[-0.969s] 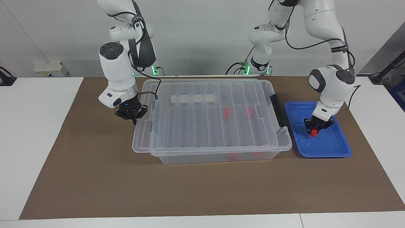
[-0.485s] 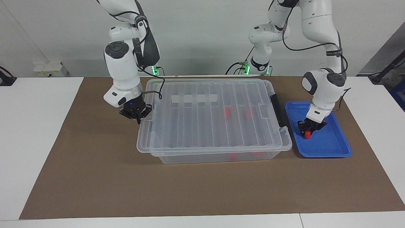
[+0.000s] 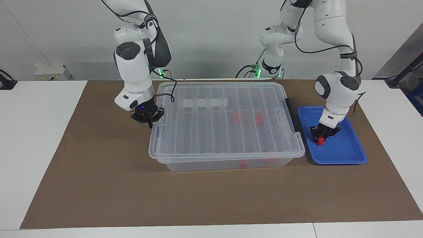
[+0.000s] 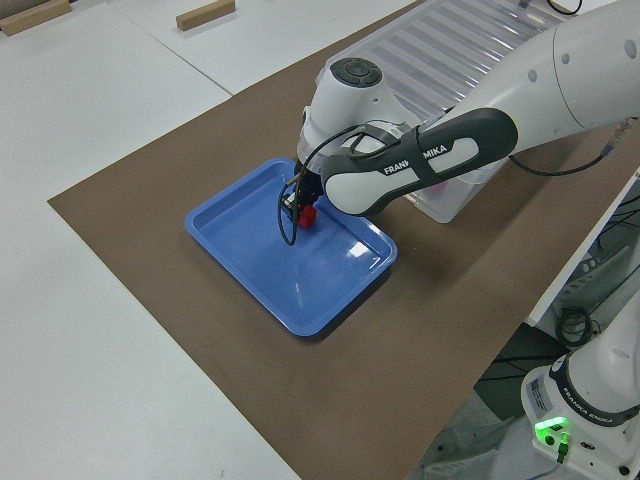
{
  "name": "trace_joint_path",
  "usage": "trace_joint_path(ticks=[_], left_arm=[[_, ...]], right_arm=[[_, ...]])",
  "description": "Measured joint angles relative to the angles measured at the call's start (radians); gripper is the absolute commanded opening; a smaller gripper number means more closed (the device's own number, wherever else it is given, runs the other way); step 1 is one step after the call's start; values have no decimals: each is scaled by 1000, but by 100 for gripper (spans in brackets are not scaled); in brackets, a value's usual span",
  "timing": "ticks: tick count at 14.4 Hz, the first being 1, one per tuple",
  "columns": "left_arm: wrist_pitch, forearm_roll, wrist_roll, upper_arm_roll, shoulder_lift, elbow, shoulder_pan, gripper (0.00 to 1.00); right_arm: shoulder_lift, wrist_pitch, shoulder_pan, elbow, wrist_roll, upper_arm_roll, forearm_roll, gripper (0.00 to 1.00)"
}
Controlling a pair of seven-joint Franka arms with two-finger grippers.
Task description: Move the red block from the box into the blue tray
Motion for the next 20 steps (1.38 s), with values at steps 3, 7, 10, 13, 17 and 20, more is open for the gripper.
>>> trace_joint_path(ticks=[3,7,10,13,17,20], left_arm=[[2,0,1,0,4,-1,0,100],[3,0,2,1,6,0,0,100],[3,0,2,1,6,1,0,100],[-48,0,2,0,-1,31,-2,100],[-216,0,2,-7,-67,103,-4,100],[-411,0,2,-12,-149,183,-7,100]], right_arm=[[0,0,0,0,0,0,0,0],[0,0,-2,0,0,-2,0,0],[-2,-15,-11,6,0,-12,0,95],[-29,-62,-30,23,0,-20,0,100],[-75,-173,-84,73,0,-28,0,100],[-87,-319,-133,155,0,-54,1,100]])
